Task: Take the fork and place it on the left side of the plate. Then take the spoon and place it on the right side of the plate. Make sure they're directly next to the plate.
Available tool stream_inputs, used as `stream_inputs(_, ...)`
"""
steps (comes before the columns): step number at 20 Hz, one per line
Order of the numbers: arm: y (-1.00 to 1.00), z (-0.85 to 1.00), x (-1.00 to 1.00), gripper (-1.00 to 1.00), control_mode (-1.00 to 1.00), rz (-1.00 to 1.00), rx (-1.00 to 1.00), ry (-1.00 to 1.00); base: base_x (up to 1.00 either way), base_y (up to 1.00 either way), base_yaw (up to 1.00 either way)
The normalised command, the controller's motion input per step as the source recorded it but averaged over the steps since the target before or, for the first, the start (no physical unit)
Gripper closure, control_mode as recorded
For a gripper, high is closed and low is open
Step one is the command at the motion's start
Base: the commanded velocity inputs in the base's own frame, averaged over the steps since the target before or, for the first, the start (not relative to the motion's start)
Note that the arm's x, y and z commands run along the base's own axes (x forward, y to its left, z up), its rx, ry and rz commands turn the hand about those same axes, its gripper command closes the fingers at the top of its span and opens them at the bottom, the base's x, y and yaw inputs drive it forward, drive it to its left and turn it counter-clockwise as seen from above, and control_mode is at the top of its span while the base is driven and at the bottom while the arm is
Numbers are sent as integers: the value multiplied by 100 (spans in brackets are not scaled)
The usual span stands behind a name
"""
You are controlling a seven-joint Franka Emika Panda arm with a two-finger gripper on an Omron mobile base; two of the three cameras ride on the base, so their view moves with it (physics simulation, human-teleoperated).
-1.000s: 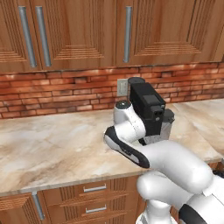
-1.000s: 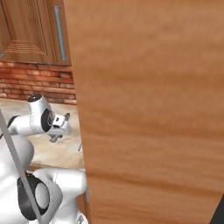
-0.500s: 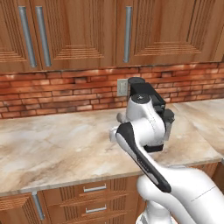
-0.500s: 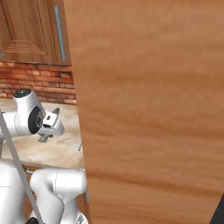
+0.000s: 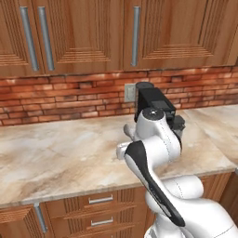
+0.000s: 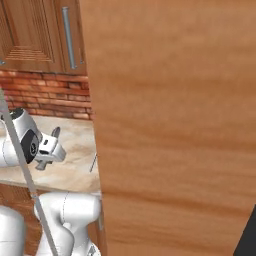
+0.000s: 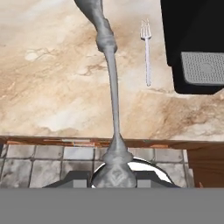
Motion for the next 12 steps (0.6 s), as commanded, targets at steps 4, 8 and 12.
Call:
stream_inputs(4,0,0,0,100,100,0,0,0,-95,23,0)
stream_inputs(8,0,0,0,100,100,0,0,0,-100,25,0)
stream_inputs(12,0,0,0,100,100,0,0,0,-100,6,0)
